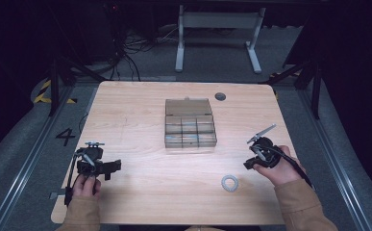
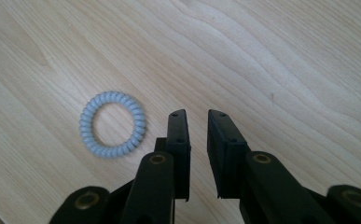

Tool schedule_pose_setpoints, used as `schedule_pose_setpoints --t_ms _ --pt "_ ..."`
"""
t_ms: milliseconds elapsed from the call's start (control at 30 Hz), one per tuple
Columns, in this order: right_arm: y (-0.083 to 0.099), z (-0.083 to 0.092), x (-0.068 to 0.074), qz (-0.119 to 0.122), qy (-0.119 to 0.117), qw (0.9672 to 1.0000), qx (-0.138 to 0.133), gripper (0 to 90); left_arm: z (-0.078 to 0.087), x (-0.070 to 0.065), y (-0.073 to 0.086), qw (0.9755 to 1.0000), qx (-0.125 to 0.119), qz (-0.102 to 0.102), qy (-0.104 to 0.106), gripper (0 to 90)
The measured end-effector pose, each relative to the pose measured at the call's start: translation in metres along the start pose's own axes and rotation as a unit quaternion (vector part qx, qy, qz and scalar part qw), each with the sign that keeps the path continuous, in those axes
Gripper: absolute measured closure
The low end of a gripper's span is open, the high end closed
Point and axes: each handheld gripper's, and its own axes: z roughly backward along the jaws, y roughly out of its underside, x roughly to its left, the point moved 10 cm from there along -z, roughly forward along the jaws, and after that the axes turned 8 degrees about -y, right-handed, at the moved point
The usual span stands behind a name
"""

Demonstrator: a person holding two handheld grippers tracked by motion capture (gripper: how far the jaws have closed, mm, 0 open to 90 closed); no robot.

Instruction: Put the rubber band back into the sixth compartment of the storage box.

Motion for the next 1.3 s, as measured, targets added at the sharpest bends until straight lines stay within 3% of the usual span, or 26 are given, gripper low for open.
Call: schedule_pose_setpoints --t_ms 333,767,867,1100,1300 --pt "-0.004 -0.004 0.015 0.013 -0.02 0.9997 0.001 78.3 0.0 0.0 0.0 1.0 0.0 0.001 0.0 16.3" --pt "-0.004 -0.022 0.017 0.014 -0.015 0.9997 0.012 77.3 0.0 0.0 0.0 1.0 0.001 0.002 0.0 16.3" --pt "-0.004 -0.026 0.015 0.017 -0.005 0.9998 0.012 77.1 0.0 0.0 0.0 1.0 0.001 0.002 0.001 16.3" --pt "0.0 -0.04 0.016 0.024 0.002 0.999 0.037 77.1 0.0 0.0 0.0 1.0 0.002 0.001 0.002 16.3" --pt "0.002 -0.047 0.019 0.029 -0.006 0.9984 0.047 76.6 -0.001 0.0 0.0 1.0 0.001 0.002 0.001 16.3"
